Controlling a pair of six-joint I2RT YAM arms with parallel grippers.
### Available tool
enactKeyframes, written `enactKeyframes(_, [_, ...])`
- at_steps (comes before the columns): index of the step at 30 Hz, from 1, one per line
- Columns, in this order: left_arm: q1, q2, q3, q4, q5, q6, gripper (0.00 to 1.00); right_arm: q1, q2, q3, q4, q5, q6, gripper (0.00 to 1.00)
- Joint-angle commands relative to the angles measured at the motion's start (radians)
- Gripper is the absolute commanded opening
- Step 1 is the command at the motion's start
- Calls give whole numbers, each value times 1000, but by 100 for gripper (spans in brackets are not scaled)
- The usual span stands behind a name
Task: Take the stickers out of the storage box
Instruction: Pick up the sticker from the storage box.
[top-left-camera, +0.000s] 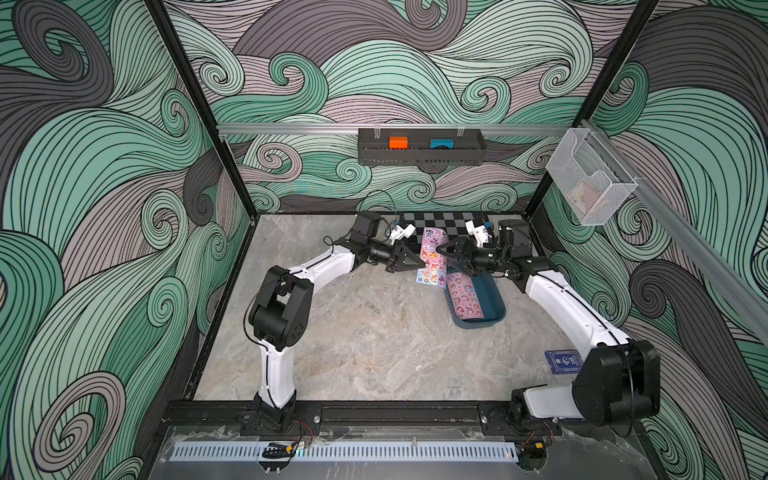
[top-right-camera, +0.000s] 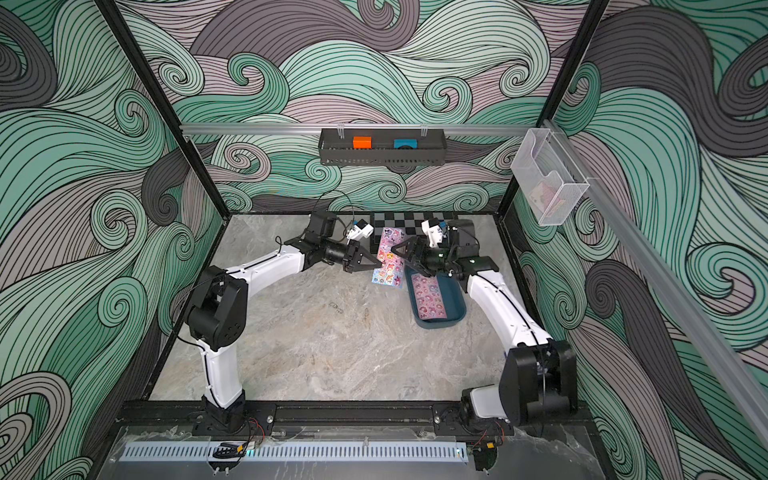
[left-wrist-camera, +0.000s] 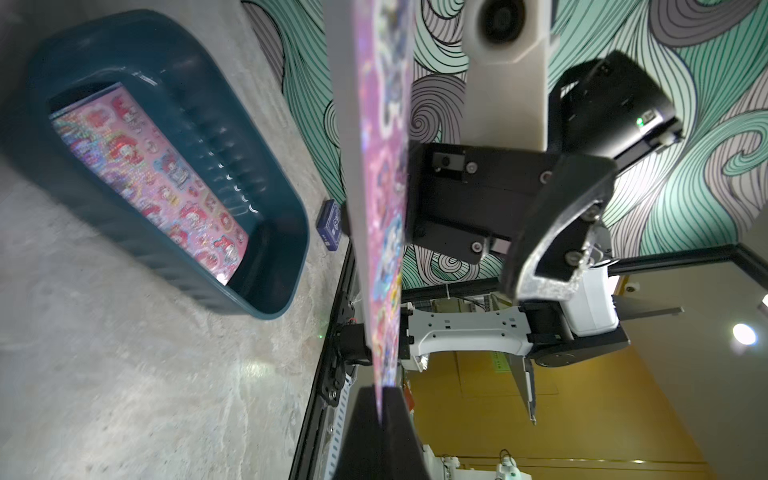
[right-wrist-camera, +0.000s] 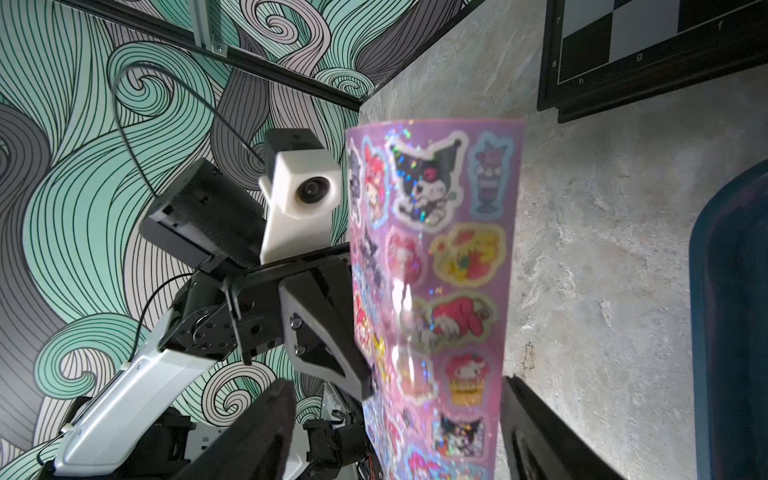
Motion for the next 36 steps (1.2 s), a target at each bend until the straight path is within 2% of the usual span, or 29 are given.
enactKeyframes(1, [14,-46,1,203,16,-150,0,23,29,-29,194,-52,119,86])
enactKeyframes(7, [10,-85,-10,264,29,-215,0,97,115,-43,406,-104,247,88])
enactKeyframes(17, [9,-144,-13,223,37,-199,0,101,122,-69,412,-85,249,88])
enactKeyframes(23, [14,-114,-13,203,42,-194,0,101,94,-102,574,-138,364,87])
enactKeyframes(36, [51,-94,-19,91,20,-122,0,62,-23,-95,444,-134,296,73])
